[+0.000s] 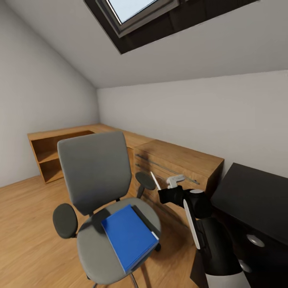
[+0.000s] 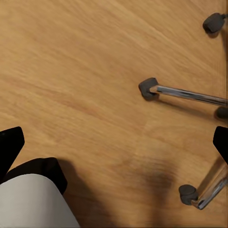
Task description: In the bedroom, organize the workspace by keeping the computer under the desk, ensuring the monitor is on the desk, placing the keyboard on the desk next to the monitor, placing the mouse on the desk next to the keyboard, moving the folder from the swivel chair onto the desk next to the mouse, stacking the notebook on top of the folder with the pen on top of the notebook, and positioning the swivel chair next to the desk.
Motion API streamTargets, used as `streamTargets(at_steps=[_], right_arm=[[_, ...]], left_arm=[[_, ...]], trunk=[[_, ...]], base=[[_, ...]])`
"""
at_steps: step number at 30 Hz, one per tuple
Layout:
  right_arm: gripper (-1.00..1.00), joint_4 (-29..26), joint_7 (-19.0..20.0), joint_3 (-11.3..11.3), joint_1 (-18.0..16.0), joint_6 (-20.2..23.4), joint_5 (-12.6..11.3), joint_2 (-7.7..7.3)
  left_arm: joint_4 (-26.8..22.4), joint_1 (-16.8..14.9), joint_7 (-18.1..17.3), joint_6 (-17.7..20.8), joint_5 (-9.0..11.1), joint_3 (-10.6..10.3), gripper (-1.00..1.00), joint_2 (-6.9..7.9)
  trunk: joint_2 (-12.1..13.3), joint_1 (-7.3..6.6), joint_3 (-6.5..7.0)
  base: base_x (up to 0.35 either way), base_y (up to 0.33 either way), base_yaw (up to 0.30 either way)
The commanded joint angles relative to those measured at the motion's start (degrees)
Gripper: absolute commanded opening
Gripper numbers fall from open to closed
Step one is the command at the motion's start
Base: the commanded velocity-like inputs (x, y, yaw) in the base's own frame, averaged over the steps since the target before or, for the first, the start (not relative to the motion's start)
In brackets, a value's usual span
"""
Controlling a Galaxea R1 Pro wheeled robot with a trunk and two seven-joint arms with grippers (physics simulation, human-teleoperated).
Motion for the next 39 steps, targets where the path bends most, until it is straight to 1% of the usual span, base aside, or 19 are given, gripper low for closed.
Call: streamTargets(at_steps=[1,18,24,30,34,35,37,38,39], right_arm=[[-1.00,-0.1,0.5,0.0,0.0,0.2,0.6,0.03],[-1.00,-0.6,0.5,-0.3,0.1,0.4,0.6,0.03],[-1.00,-0.6,0.5,-0.5,0.1,0.7,0.6,0.03],[-1.00,-0.6,0.5,-0.6,0.1,0.8,0.6,0.03],[-1.00,-0.6,0.4,-0.9,0.1,0.9,0.7,-0.01],[-1.00,-0.6,0.4,-2.0,0.1,0.9,0.7,0.01],[-1.00,-0.6,0.4,-2.9,0.0,0.9,0.7,0.02],[-1.00,-0.6,0.4,-3.9,0.0,0.9,0.7,0.03],[-1.00,-0.6,0.4,-3.9,0.0,0.9,0.7,0.03]], left_arm=[[-0.1,0.0,0.2,-0.5,0.6,-0.2,1.00,0.07],[0.4,0.0,0.3,-0.5,0.6,-0.3,1.00,0.03],[0.5,0.0,0.3,-0.5,0.6,-0.3,1.00,0.03],[0.5,0.0,0.2,-0.6,0.5,-0.3,1.00,0.03],[2.2,0.0,-0.2,-0.7,0.5,-0.4,1.00,0.01],[3.3,0.0,-0.4,-0.7,0.4,-0.4,1.00,-0.29],[3.9,0.0,-0.4,-0.7,0.4,-0.4,1.00,-0.52],[4.4,-0.1,-0.5,-0.7,0.4,-0.4,1.00,-0.78],[4.4,-0.1,-0.5,-0.7,0.4,-0.4,1.00,-0.78]], trunk=[[0.4,-0.23,0.13],[7.2,-3.96,3.19],[9.6,-5.28,4.26],[9.6,-5.28,4.26],[9.6,-5.28,4.26],[9.6,-5.28,4.26],[9.6,-5.28,4.26],[9.6,-5.28,4.26],[9.6,-5.28,4.26]], base=[[0.000,0.000,-0.087],[0.000,0.000,-0.021],[0.000,0.000,-0.145],[0.000,0.000,-0.257],[0.000,0.000,-0.291],[-0.050,0.000,-0.297],[-0.124,0.000,-0.297],[-0.261,0.000,-0.298],[-0.261,0.000,-0.298]])
